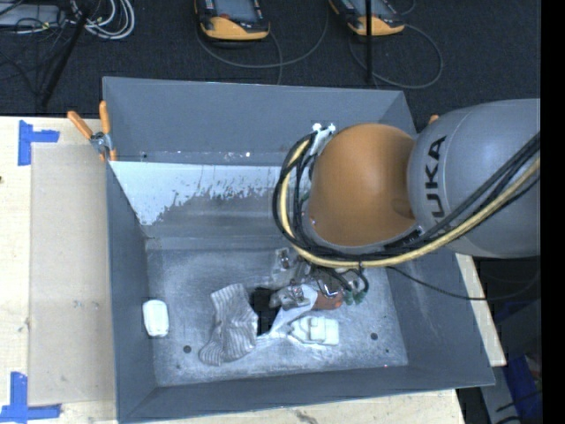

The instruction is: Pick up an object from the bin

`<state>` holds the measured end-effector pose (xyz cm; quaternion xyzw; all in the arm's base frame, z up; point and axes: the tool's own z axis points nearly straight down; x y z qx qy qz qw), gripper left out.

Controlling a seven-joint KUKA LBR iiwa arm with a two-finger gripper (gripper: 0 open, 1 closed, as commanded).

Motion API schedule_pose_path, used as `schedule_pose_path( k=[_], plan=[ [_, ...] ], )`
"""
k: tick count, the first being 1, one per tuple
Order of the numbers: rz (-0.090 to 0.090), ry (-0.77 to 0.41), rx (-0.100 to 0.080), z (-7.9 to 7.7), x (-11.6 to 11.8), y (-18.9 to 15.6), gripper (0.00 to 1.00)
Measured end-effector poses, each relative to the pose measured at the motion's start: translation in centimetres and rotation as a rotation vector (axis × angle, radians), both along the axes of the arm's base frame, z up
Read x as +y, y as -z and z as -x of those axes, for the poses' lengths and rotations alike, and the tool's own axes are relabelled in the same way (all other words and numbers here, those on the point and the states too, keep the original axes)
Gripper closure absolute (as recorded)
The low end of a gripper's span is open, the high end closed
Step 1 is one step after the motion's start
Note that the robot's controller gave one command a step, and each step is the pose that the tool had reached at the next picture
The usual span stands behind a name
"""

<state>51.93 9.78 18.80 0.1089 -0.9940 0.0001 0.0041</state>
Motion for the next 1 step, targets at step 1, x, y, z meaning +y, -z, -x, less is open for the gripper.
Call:
schedule_pose_path(
  k=[1],
  plan=[
    [-0.002,0.023,-0.011,-0.48,-0.31,-3.55,1.00]
  ],
)
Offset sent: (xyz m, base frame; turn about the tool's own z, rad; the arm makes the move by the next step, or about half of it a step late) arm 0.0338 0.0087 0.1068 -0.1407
